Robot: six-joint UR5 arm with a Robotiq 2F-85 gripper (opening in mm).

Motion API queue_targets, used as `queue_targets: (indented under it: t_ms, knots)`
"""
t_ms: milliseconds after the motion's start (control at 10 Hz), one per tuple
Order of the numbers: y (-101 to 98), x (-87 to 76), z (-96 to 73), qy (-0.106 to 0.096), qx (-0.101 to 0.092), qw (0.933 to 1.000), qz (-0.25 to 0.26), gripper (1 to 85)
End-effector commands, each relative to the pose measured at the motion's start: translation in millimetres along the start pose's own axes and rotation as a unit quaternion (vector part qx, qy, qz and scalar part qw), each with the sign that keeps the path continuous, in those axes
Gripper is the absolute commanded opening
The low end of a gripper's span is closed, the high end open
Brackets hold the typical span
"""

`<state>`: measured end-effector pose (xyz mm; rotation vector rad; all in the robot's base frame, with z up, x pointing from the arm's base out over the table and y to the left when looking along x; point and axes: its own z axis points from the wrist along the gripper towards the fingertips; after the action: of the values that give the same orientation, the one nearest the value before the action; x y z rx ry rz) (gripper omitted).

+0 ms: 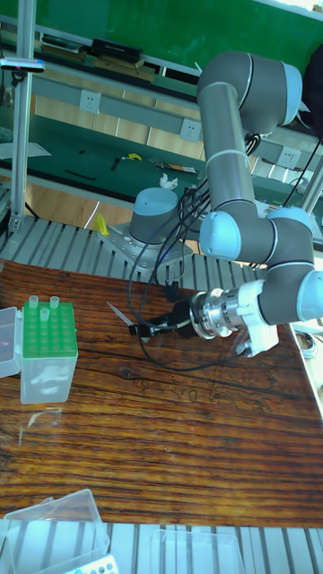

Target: Insert a large pipette tip into the holder for large pipette tips

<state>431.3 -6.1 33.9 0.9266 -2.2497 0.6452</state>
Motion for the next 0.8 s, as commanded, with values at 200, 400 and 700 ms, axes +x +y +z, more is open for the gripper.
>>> queue_targets:
  t_ms: [200, 400, 700]
  knots:
    - [-8.8, 3.5, 12.7, -0.002, -0.019, 0.9990, -0.040, 33.3]
    - [17.8, 0.1, 9.0, -0.011, -0.071, 0.9965, -0.043, 33.3]
    - [13.4, -0.8, 1.5, -0.005, -0.076, 0.9965, -0.035, 33.0]
